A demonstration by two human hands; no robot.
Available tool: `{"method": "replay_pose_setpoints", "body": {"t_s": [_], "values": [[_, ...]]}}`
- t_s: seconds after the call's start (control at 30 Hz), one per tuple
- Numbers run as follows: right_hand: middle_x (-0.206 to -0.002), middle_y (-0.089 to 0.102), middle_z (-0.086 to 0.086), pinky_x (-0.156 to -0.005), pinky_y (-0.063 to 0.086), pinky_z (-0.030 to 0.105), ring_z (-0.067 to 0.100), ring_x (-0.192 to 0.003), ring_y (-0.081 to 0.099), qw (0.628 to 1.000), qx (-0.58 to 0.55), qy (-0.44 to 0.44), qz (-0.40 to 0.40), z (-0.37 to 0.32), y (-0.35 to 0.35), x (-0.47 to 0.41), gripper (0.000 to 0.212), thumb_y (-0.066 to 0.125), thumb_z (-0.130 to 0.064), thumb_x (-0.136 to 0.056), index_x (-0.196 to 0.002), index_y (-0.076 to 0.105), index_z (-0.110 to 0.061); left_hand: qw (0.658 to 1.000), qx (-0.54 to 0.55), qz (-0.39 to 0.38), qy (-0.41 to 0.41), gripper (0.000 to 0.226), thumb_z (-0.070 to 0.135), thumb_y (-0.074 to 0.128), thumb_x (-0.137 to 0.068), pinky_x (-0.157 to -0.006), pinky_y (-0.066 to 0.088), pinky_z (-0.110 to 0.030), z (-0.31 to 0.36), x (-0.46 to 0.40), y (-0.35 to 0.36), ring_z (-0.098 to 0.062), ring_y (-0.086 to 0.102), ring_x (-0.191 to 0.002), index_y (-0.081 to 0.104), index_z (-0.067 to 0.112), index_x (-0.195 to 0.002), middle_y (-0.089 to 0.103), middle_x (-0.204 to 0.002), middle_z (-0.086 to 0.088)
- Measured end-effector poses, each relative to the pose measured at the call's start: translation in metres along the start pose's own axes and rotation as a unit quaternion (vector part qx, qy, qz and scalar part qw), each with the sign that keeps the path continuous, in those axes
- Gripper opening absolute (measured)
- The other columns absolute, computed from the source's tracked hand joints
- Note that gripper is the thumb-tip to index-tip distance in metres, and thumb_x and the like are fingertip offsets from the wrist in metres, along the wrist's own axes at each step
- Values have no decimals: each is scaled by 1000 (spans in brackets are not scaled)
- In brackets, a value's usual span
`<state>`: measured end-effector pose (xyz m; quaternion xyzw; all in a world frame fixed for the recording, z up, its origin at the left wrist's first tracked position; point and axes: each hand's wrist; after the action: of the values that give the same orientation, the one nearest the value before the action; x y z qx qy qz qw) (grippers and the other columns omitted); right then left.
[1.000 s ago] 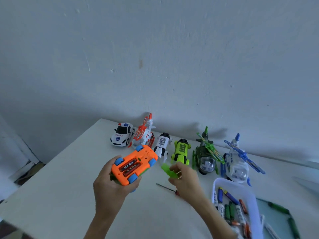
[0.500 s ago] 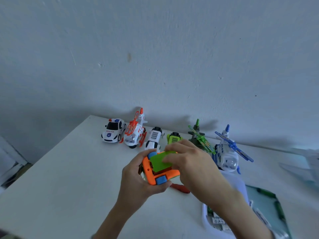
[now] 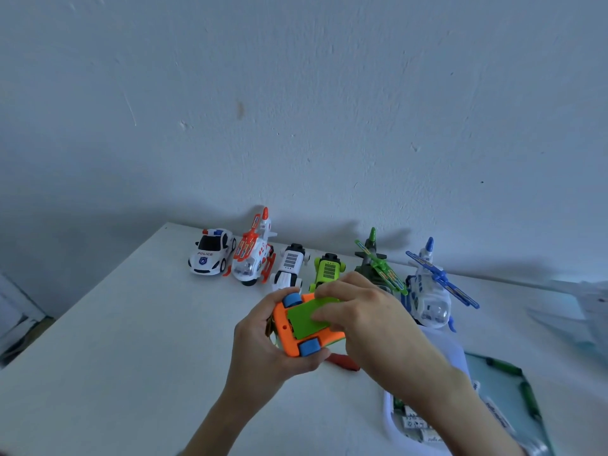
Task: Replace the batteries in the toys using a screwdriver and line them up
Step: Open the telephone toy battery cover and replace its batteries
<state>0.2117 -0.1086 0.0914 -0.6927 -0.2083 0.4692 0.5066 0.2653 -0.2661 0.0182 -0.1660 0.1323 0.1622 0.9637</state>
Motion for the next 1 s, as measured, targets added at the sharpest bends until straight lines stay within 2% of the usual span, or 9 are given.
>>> {"method": "replay_pose_setpoints", "body": {"t_s": [0.13, 0.33, 0.53, 0.63, 0.73, 0.8, 0.9, 0.97, 1.0], "values": [[-87, 70, -2, -44, 52, 27, 21, -74, 63, 1000, 5, 3, -1, -1, 3, 2, 39, 92, -9, -42, -73, 73, -24, 1000, 5, -4, -10, 80, 55, 84, -42, -75, 56, -20, -1, 0, 2, -10, 62, -98, 57, 34, -114, 62, -104, 21], [-92, 70, -5, -50, 53, 25, 17, -73, 60, 1000, 0, 2, -3, 3, 7, 5, 42, 92, -9, -45, -77, 73, -27, 1000, 4, -7, -7, 80, 58, 84, -43, -73, 56, -18, -2, 0, 3, -9, 62, -98, 56, 33, -115, 61, -102, 21], [-110, 67, -5, -71, 57, 34, 21, -96, 58, 1000, -13, -16, -15, 8, 11, 14, 54, 90, -8, -51, -96, 71, -30, 1000, 26, 4, -16, 82, 56, 84, -41, -72, 55, -16, -3, 3, 5, -9, 63, -97, 56, 33, -115, 64, -100, 16], [-121, 59, -4, -81, 51, 38, 20, -109, 45, 1000, 7, -5, 11, 6, 11, 16, 54, 85, -8, -55, -100, 68, -33, 999, 32, 5, -21, 80, 53, 84, -41, -71, 55, -16, -2, 4, 5, -8, 63, -95, 57, 33, -114, 62, -102, 20], [-121, 53, -7, -97, 41, 35, 15, -114, 44, 996, -73, 19, 45, 4, 11, 26, 50, 68, -8, -65, -111, 61, -27, 999, 42, 12, -20, 83, 53, 87, -39, -70, 56, -19, -1, 3, 5, -13, 64, -93, 58, 30, -114, 64, -101, 16], [-121, 52, -10, -108, 30, 37, 13, -120, 43, 995, -89, 21, 40, 4, 13, 34, 55, 63, -14, -64, -117, 57, -24, 998, 48, 19, -24, 88, 60, 87, -36, -69, 56, -19, 1, 2, 4, -14, 65, -93, 59, 28, -113, 65, -100, 16], [-131, 47, -8, -111, 22, 49, 19, -130, 39, 999, 13, 2, 37, 10, 28, 44, 70, 75, -32, -63, -128, 50, -24, 998, 55, 30, -30, 82, 49, 88, -34, -68, 57, -24, 4, 0, 5, -17, 67, -86, 62, 28, -109, 68, -95, 10], [-133, 44, -7, -108, 25, 54, 22, -131, 39, 996, 64, -3, 54, 15, 43, 48, 81, 82, -40, -61, -131, 45, -23, 997, 70, 25, -36, 77, 42, 89, -34, -67, 58, -26, 8, -1, 8, -17, 67, -83, 63, 27, -106, 69, -92, 7], [-132, 44, -6, -107, 26, 55, 23, -130, 40, 994, 73, -4, 83, 17, 48, 50, 79, 83, -39, -63, -130, 45, -21, 996, 82, 20, -38, 76, 38, 89, -34, -66, 58, -27, 11, -1, 11, -18, 67, -82, 64, 26, -105, 69, -91, 6]]}}
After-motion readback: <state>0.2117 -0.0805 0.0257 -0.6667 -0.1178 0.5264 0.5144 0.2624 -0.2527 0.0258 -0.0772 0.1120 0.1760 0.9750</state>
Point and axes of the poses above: each hand's wrist, its own x-axis away from the middle knuckle, its own y-axis out of the palm, z = x × y
